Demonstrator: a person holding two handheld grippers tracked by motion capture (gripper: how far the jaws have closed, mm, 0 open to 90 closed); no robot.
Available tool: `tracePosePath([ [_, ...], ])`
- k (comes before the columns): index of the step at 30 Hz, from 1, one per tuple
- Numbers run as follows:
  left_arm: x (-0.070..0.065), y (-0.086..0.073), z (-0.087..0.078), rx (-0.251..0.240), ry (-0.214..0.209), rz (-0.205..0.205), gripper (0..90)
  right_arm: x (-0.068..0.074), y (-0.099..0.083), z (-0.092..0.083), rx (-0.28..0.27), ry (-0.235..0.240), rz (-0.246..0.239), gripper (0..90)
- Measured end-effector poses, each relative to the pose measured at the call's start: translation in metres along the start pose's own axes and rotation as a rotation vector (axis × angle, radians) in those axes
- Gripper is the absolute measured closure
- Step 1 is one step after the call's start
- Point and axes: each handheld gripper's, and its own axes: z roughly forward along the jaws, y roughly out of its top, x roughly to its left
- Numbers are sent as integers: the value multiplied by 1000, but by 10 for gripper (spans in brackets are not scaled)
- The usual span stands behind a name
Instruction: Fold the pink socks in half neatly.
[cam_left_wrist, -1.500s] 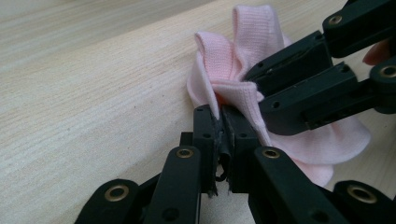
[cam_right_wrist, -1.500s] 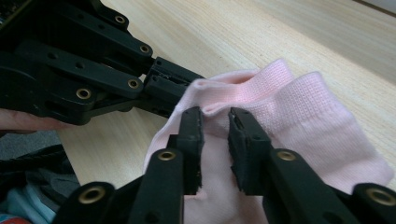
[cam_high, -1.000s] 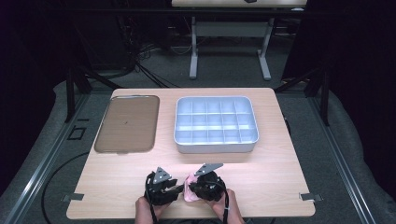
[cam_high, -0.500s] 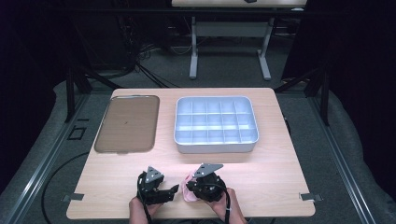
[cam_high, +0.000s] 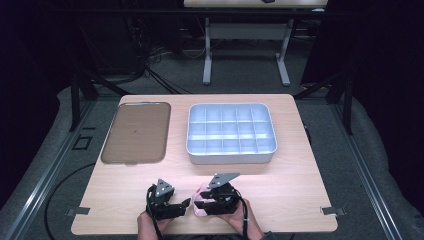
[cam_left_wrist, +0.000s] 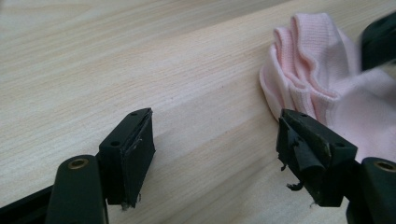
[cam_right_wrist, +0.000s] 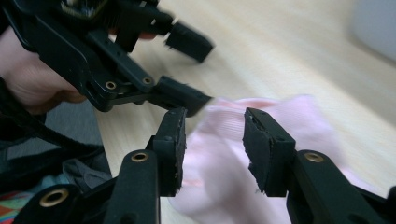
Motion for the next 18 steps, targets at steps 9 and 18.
tracePosePath([
  [9, -1, 4, -3, -16, 32, 7, 174, -14, -26, -21, 53, -261, 110, 375],
  [18, -11, 17, -11, -62, 27, 56, 146, -12, -29, -5, 77, -325, 93, 214],
])
